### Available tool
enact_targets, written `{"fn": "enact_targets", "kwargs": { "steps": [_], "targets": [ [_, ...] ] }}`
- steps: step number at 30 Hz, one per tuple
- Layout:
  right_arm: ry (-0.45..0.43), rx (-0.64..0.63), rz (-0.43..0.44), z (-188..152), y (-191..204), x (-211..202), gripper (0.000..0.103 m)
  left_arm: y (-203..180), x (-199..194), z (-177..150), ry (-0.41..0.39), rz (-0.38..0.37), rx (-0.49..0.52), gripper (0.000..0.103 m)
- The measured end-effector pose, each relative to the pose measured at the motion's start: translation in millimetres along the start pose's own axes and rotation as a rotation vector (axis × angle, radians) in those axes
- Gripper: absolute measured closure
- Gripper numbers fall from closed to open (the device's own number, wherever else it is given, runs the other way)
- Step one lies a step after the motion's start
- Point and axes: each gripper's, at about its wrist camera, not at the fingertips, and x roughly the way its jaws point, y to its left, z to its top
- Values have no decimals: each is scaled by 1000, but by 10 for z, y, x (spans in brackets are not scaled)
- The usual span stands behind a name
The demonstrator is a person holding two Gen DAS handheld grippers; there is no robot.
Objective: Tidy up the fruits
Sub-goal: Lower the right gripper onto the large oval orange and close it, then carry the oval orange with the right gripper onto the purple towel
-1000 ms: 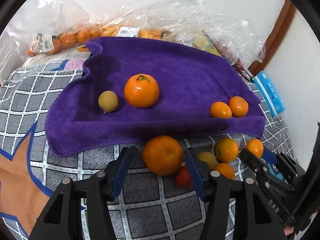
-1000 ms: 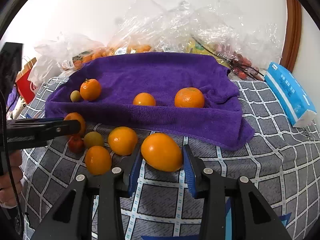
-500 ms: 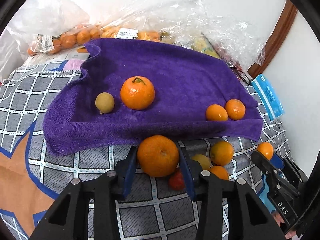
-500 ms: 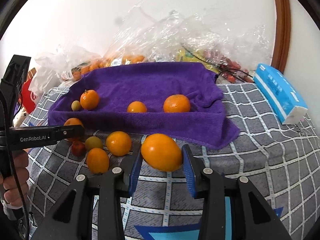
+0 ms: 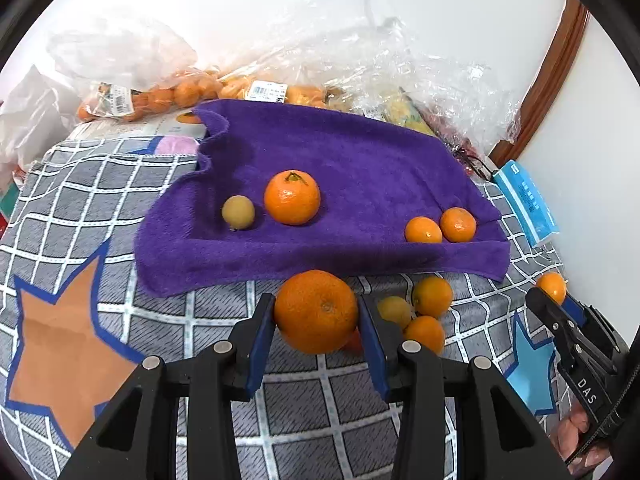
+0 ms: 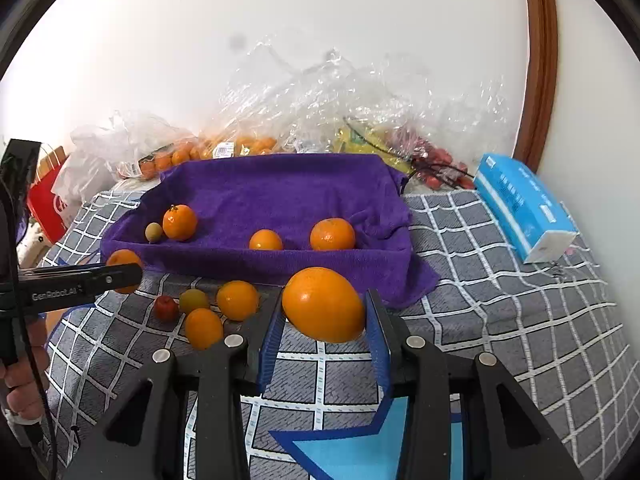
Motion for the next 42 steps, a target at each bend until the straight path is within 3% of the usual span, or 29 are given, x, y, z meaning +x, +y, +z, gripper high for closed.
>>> {"fn": "enact_targets", "kwargs": {
  "steps": [19,34,42],
  "targets": [
    [-38,17,0,175,212,-258,64,176,-497,-105,-67,23,-22,64],
    [-70,45,-6,501,155,-72,64,119,-523,289,-146,59,20,64],
    [-79,45,2,613,114,43,64,-30,-382,458,-147,16,39,64]
  ]
}}
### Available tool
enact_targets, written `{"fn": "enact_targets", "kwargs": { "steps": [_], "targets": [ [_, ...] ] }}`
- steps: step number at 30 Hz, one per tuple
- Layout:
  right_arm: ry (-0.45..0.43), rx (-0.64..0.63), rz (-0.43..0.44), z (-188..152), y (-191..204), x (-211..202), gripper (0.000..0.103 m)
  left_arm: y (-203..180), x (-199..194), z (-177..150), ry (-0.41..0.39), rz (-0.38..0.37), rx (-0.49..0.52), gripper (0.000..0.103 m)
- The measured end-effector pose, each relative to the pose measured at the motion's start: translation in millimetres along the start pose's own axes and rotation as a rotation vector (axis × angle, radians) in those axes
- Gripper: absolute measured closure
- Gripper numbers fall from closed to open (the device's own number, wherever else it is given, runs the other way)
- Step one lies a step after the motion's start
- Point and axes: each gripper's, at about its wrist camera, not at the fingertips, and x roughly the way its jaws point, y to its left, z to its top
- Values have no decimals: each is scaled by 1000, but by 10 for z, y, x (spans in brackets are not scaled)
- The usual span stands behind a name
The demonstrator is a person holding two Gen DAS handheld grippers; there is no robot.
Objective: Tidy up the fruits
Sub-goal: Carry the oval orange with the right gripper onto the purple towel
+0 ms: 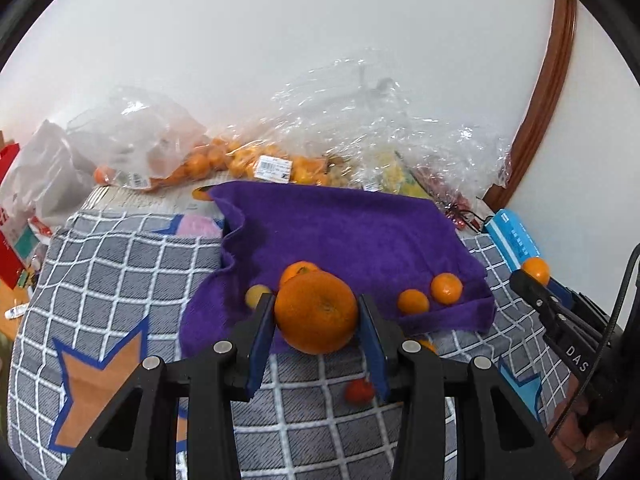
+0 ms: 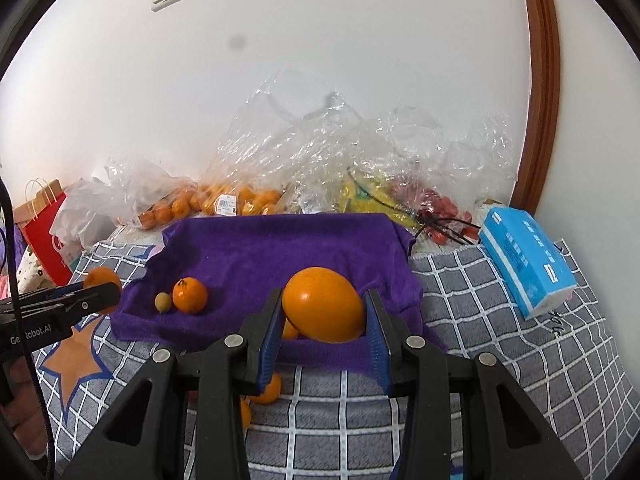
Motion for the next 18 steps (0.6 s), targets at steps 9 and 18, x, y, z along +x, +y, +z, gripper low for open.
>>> {"fn": "enact_targets", "kwargs": {
  "steps": [9,18],
  "targets": [
    [-6,10,-9,196,-117,233,64,-187,251,187,0,-13,23,64],
    [-5,16,-21,317,-238,548,64,-230,542,289,2,-13,29,64]
  ]
}}
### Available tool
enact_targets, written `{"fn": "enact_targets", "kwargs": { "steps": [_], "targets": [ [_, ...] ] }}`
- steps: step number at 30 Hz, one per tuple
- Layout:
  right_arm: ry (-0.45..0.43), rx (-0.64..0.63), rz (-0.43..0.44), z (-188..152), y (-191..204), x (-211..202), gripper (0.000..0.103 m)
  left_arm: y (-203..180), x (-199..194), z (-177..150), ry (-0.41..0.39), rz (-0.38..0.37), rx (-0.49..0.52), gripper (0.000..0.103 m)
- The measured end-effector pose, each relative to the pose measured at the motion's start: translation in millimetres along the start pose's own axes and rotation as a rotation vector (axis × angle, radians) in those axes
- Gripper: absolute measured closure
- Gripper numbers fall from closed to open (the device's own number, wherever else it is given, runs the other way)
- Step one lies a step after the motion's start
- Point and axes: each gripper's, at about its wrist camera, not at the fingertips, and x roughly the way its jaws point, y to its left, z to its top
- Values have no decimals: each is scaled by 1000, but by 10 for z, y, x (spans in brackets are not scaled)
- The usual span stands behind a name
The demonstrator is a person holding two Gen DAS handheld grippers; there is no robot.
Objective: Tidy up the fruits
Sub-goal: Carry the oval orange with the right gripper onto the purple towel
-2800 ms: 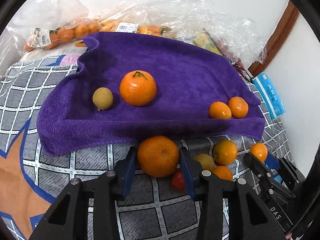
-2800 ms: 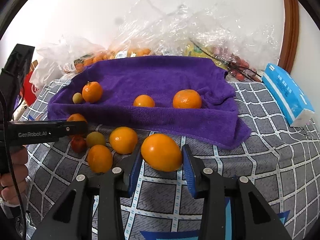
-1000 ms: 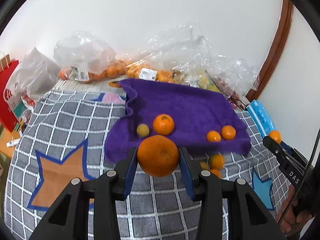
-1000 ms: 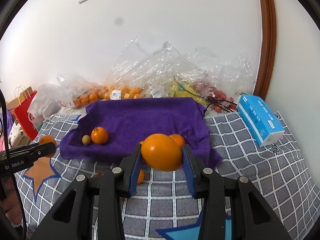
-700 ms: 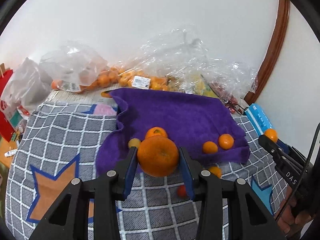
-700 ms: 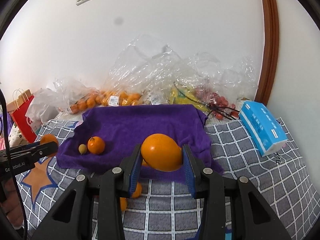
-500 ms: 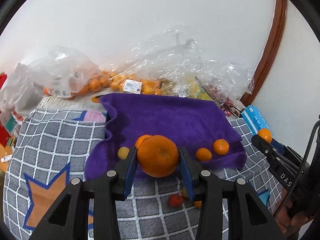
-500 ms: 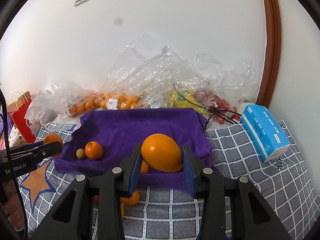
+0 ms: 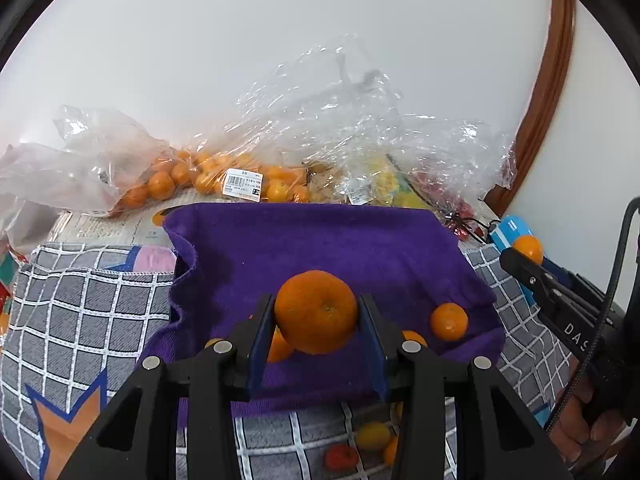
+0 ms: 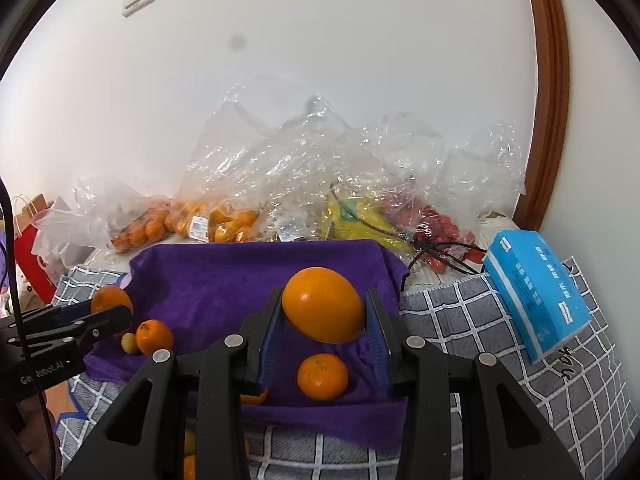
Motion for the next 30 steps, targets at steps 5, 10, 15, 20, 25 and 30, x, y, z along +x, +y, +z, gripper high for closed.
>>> {"fn": "enact_targets", "kwargs": {
  "steps": [5,10,15,20,25,30],
  "targets": [
    [30,16,18,-83,-87,159,64,29,121,-20,6,-22,-6,64],
    [60,1,22,-178,-123,303,64,9,191,-75,8,-56,5,64],
    [88,28,19,-224,-218,447,64,11,288,-115,27,-79,-10,64],
    [113,41,6,-271,-281,555,64,6,341,-153,35,-98,-13,64],
    [118,43,-30,-323,-298,651,64,-6,404,-173,50,-109,-15,64],
    [146,44,-21,-364,-296,730,64,1,452,-186,54,-112,-36,64]
  ]
}}
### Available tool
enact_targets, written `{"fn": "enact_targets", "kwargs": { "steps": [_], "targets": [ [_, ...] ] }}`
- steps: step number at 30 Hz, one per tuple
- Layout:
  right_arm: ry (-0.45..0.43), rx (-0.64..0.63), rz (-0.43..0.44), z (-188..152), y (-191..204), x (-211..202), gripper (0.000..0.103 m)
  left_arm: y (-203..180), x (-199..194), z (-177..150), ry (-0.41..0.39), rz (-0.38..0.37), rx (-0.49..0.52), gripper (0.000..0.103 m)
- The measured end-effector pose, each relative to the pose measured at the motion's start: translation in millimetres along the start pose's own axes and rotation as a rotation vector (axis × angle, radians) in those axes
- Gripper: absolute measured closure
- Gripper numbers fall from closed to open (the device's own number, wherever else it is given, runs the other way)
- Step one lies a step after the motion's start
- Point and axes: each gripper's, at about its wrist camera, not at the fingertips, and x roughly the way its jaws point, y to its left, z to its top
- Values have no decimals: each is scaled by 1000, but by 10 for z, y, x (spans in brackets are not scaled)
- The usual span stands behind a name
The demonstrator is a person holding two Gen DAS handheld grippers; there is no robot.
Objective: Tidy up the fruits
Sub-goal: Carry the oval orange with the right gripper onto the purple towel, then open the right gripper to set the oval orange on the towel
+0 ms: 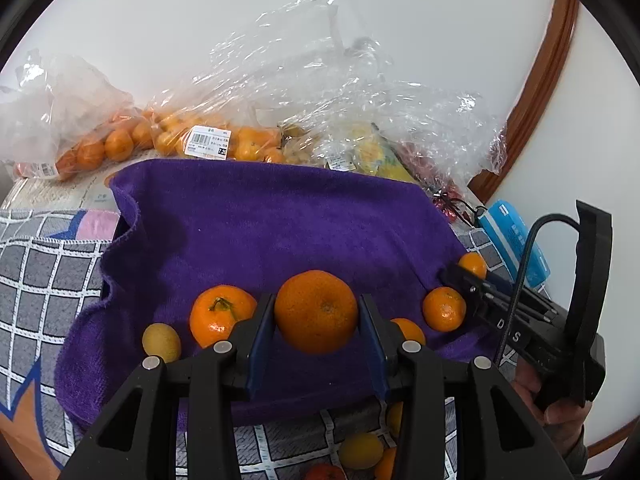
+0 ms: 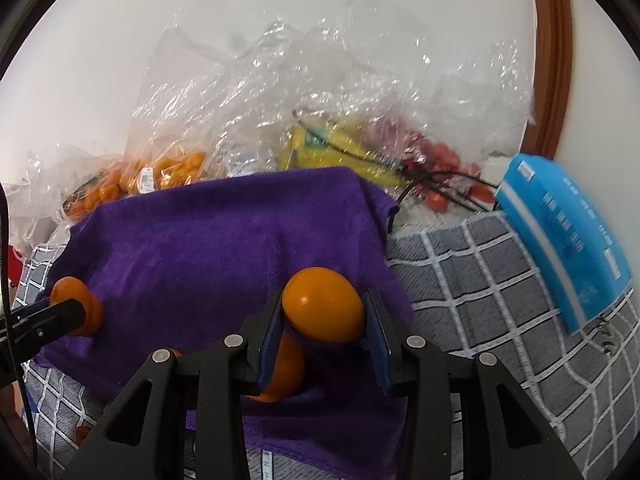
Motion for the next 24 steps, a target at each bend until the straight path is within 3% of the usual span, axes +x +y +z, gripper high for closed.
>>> {"fn": "enact_targets", "kwargs": {
  "steps": [16,19,24],
  "targets": [
    [-10,-9,-6,-27,10,-100,64,22,200,-100,64,16,-20,63],
    [-12,0,12,-15,14,-168,55,11,219,-107,80,14,-18,63],
    [-38,0,30,1,81,-296,55,9,149,-104,60,18,-14,58]
  ]
}}
